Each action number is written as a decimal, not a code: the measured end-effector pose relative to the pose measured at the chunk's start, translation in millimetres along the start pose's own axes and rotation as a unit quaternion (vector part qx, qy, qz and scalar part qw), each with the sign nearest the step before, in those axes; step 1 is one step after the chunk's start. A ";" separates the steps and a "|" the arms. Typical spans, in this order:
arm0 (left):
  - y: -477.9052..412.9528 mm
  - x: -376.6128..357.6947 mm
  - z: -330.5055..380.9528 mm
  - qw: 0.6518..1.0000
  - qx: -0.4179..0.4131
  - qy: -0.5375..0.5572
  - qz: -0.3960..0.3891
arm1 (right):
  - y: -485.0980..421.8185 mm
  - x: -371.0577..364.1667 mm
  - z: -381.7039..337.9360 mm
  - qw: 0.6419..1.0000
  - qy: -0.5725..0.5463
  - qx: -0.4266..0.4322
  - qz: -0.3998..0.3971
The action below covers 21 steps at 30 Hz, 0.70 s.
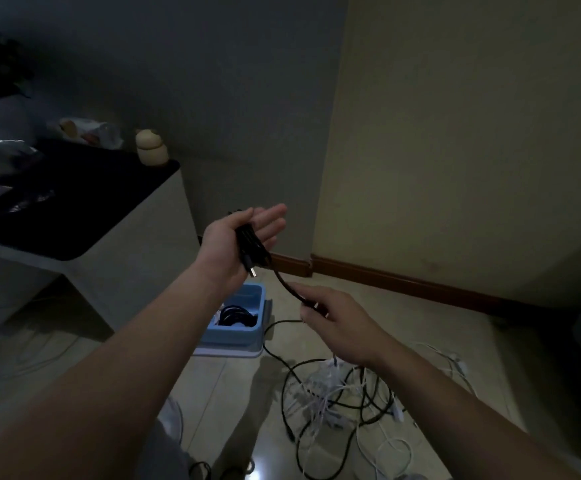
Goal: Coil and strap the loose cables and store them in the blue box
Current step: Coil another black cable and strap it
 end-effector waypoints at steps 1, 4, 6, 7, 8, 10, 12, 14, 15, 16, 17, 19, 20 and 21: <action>-1.6 1.1 -0.3 0.999 -0.014 -0.038 0.005 | -1.6 2.8 -4.6 1.000 0.008 0.006 0.013; -3.6 -1.2 -5.0 0.992 -0.039 -0.118 0.014 | -5.1 10.1 -16.0 0.999 0.019 0.026 0.027; -3.7 -6.3 -11.9 0.981 -0.050 -0.188 0.008 | -6.8 12.8 -21.2 0.999 0.033 0.036 0.017; -3.5 -8.7 -16.6 0.970 -0.055 -0.235 0.005 | -7.6 13.4 -24.0 0.998 0.041 0.041 0.010; -2.5 -11.4 -22.3 0.957 -0.059 -0.284 0.002 | -8.2 14.0 -26.8 0.998 0.044 0.046 0.005; 1.4 -19.7 -35.0 0.928 -0.059 -0.366 -0.022 | -8.7 18.8 -33.4 0.998 0.026 0.057 0.011; 9.9 -30.9 -48.1 0.898 -0.059 -0.428 -0.078 | -9.6 28.9 -36.0 0.997 -0.007 0.061 0.041; 16.6 -35.2 -60.2 0.895 -0.035 -0.431 -0.110 | -9.9 39.7 -31.7 0.995 -0.046 0.047 0.079; 19.4 -35.6 -65.6 0.906 -0.011 -0.408 -0.115 | -9.5 45.0 -28.7 0.992 -0.073 0.040 0.098; 22.9 -38.6 -71.6 0.919 0.020 -0.371 -0.130 | -9.2 50.1 -26.4 0.988 -0.099 0.036 0.114; 26.2 -43.2 -77.3 0.932 0.053 -0.325 -0.151 | -9.1 54.8 -23.9 0.984 -0.118 0.033 0.128; 32.0 -51.3 -81.8 0.940 0.096 -0.267 -0.190 | -9.5 64.8 -17.0 0.979 -0.126 0.018 0.159; 33.5 -52.4 -82.8 0.935 0.104 -0.272 -0.204 | -9.6 72.0 -12.8 0.977 -0.110 0.009 0.181; 34.3 -52.6 -84.0 0.926 0.105 -0.291 -0.216 | -9.3 79.4 -8.9 0.975 -0.090 0.002 0.203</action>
Point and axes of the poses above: each hand's wrist, its own y-axis away from the middle knuckle, its own x-axis out of the back of the hand, z = x × y, the point moved 10 cm from there along -y, towards the middle knuckle, and after that the axes turned 6 degrees about z, right-handed, at the moved point
